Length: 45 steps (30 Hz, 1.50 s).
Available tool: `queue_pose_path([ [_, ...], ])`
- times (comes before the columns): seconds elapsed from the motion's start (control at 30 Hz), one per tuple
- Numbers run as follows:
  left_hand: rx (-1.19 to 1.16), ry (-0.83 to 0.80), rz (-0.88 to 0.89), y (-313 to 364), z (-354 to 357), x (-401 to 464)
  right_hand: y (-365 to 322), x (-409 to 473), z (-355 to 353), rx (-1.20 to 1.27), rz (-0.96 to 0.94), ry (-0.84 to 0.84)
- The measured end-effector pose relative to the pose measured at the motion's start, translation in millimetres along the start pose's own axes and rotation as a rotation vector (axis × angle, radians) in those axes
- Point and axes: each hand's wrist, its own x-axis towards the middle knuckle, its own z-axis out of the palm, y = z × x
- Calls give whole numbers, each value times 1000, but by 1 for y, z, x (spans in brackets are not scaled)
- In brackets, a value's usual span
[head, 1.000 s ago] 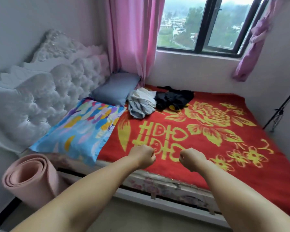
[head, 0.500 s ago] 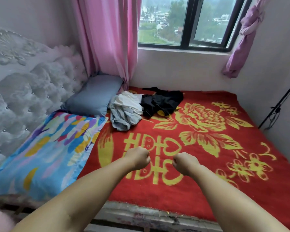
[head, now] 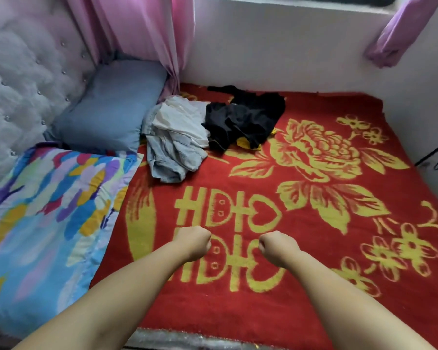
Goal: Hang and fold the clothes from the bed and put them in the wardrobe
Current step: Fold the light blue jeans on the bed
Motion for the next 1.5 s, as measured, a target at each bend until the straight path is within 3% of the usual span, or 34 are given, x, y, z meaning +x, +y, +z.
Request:
queue_pose_path([
  [0.37, 61, -165, -97, -60, 58, 104, -10, 157, 32, 31, -138, -131],
  [0.77, 100, -15, -91, -158, 128, 242, -100, 320, 129, 250, -73, 34],
  [0.93, 188, 98, -113, -220, 125, 285, -102, 345, 168, 31, -140, -163],
  [1.07, 134, 267, -124, -256, 102, 334, -95, 355, 173, -19, -155, -229],
  [1.2, 168, 178, -126, -279, 85, 374, -94, 356, 177, -28, -154, -221],
  [1.3, 134, 292, 2, -279, 81, 392, -93, 357, 180, -43, -164, -203],
  [1.5, 281, 164, -9, -252, 50, 386, -94, 356, 178, -15, -157, -196],
])
